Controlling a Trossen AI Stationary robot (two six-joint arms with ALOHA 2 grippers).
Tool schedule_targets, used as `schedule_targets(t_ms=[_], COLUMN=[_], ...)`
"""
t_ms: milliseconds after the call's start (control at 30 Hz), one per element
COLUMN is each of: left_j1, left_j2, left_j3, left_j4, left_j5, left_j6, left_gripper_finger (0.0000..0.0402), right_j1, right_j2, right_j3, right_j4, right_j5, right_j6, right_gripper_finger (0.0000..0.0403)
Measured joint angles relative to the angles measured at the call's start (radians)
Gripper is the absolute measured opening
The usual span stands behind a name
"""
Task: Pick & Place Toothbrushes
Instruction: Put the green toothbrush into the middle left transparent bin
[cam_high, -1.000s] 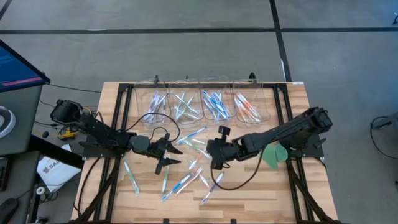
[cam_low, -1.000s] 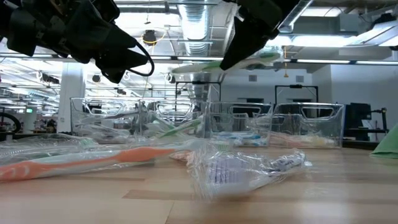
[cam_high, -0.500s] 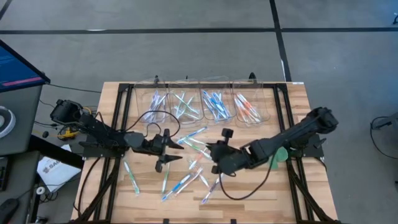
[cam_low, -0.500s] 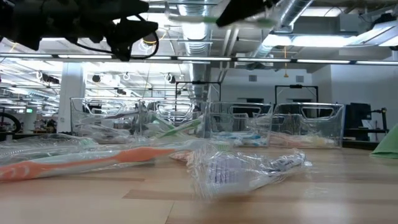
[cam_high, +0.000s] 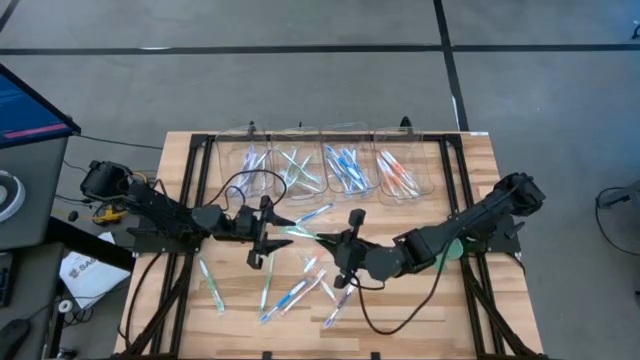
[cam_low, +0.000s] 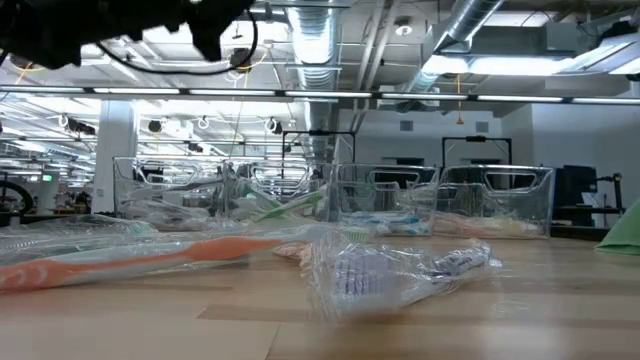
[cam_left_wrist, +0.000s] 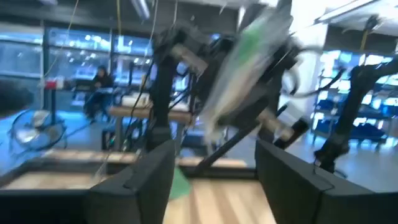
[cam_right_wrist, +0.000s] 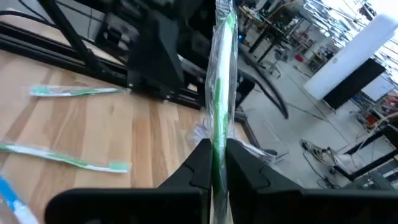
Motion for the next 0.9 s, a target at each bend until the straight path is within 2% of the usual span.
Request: schedule_targets(t_ms=[267, 433, 633, 900], left_j1=[-0.003, 0.008, 0.024, 0.037], left_j2=[0.0, 0.0, 0.0, 0.0], left_j3=[0.063, 0.07, 0.07, 0.07], left_j4=[0.0, -0.001, -0.001, -0.001], left_j5=[0.005, 0.004, 0.004, 0.004], left_j6=[0.029, 0.054, 0.05, 0.049], left_gripper_finger=[0.0282, 0.0298, 0.0283, 0.0221], right_j1=[-0.051, -0.067, -0.07, -0.079], right_j2=[0.0, 0.0, 0.0, 0.0], right_j3=[0.0, 0.0, 0.0, 0.0], right_j4=[0.009, 0.012, 0.011, 0.004], right_j5=[-0.077, -0.103, -0.114, -0.134], right_j6=[-0.001, 0.0, -0.001, -0.002], right_gripper_finger=[0.0015, 0.0015, 0.0015, 0.0015])
